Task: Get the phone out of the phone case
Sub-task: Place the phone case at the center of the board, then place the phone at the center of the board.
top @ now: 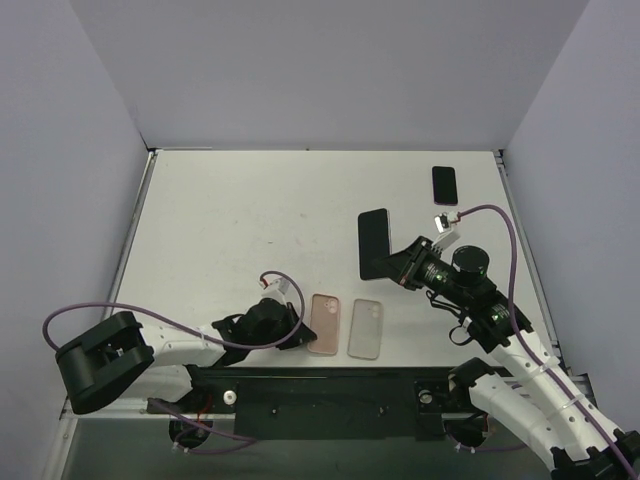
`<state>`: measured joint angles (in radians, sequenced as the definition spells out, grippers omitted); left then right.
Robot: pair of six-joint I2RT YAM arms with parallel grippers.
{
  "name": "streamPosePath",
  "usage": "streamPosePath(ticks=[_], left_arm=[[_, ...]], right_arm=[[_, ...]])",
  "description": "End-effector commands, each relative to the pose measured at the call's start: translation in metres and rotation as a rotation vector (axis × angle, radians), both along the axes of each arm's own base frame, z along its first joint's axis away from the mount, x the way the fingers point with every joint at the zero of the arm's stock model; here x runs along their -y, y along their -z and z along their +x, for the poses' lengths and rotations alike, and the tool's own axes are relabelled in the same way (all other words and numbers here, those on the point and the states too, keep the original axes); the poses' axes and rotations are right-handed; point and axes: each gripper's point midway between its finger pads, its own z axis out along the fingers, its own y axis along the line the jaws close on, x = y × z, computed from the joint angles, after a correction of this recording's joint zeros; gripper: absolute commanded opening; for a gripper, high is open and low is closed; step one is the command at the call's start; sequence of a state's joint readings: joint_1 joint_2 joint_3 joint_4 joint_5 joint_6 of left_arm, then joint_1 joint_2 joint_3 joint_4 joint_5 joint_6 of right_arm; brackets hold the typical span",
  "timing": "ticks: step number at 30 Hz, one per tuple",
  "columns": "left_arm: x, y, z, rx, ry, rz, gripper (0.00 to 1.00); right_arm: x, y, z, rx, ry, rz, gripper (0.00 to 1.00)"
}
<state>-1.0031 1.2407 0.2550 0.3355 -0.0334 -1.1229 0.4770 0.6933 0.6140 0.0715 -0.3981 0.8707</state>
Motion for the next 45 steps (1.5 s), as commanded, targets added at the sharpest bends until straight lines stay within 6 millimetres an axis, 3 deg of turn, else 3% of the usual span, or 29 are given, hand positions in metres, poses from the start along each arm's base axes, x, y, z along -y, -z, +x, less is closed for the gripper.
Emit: streamPosePath(ticks=[1,6,15,19,23,24,27,28,31,32,33,34,35,36,37,38,39,40,41,42,43,45], left_arm=[[0.034,-0.034,0.01,0.048,0.02,-0.134,0.0],[0.043,-0.03,0.008,0.012,0.031,-0.125,0.0],[0.066,-0.026,-0.015,-0.127,0.087,-0.224,0.03],[0.069,-0.022,-0.019,-0.151,0.091,-0.23,0.22],[0.056,-0.018,-0.019,-0.148,0.052,-0.209,0.64],[0.051,-0.02,-0.017,-0.15,0.036,-0.198,0.75],[0.042,-0.028,-0.012,-0.13,0.019,-0.164,0.81],[0.033,-0.021,-0.011,-0.139,0.011,-0.113,0.82],[0.017,-0.03,0.001,-0.115,-0.005,-0.088,0.83],[0.009,-0.031,0.01,-0.101,-0.018,-0.081,0.84],[0.005,-0.036,0.009,-0.094,-0.012,-0.096,0.84],[-0.003,-0.034,0.014,-0.088,-0.023,-0.076,0.84],[-0.006,-0.042,0.016,-0.059,-0.028,-0.09,0.84],[-0.01,-0.041,0.015,-0.042,-0.016,-0.075,0.84],[-0.01,-0.051,0.016,-0.014,-0.014,-0.094,0.84],[-0.012,-0.053,0.014,-0.001,-0.002,-0.088,0.84],[-0.011,-0.062,0.014,0.025,0.011,-0.107,0.84],[-0.012,-0.067,0.014,0.046,0.026,-0.108,0.84],[-0.011,-0.076,0.014,0.072,0.039,-0.126,0.84],[-0.01,-0.082,0.013,0.097,0.061,-0.127,0.84],[-0.01,-0.09,0.013,0.115,0.072,-0.141,0.84],[-0.01,-0.098,0.012,0.143,0.097,-0.141,0.84]], right_arm=[[-0.002,-0.029,0.001,0.09,-0.015,0.083,0.0],[-0.003,-0.035,0.004,0.102,-0.015,0.104,0.0],[-0.003,-0.047,0.001,0.122,-0.027,0.135,0.0],[0.001,-0.038,0.006,0.09,-0.005,0.133,0.0],[0.011,-0.023,0.017,0.043,0.045,0.079,0.0],[0.019,-0.01,0.021,0.018,0.072,0.016,0.0],[0.036,0.01,0.037,-0.052,0.128,-0.129,0.0],[0.048,0.021,0.043,-0.07,0.162,-0.207,0.0],[0.072,0.041,0.073,-0.118,0.233,-0.366,0.0],[0.082,0.039,0.085,-0.131,0.265,-0.368,0.0],[0.085,0.056,0.095,-0.188,0.26,-0.39,0.0],[0.091,0.051,0.106,-0.187,0.275,-0.388,0.0],[0.096,0.07,0.117,-0.23,0.268,-0.425,0.0],[0.104,0.068,0.13,-0.232,0.298,-0.443,0.0],[0.109,0.082,0.139,-0.259,0.29,-0.481,0.0],[0.115,0.076,0.155,-0.244,0.304,-0.483,0.0],[0.116,0.096,0.165,-0.283,0.276,-0.51,0.0],[0.12,0.082,0.184,-0.255,0.29,-0.501,0.0],[0.119,0.1,0.197,-0.302,0.242,-0.495,0.0],[0.115,0.087,0.213,-0.276,0.218,-0.473,0.0],[0.115,0.108,0.226,-0.32,0.181,-0.465,0.0],[0.116,0.116,0.25,-0.354,0.149,-0.447,0.0]])
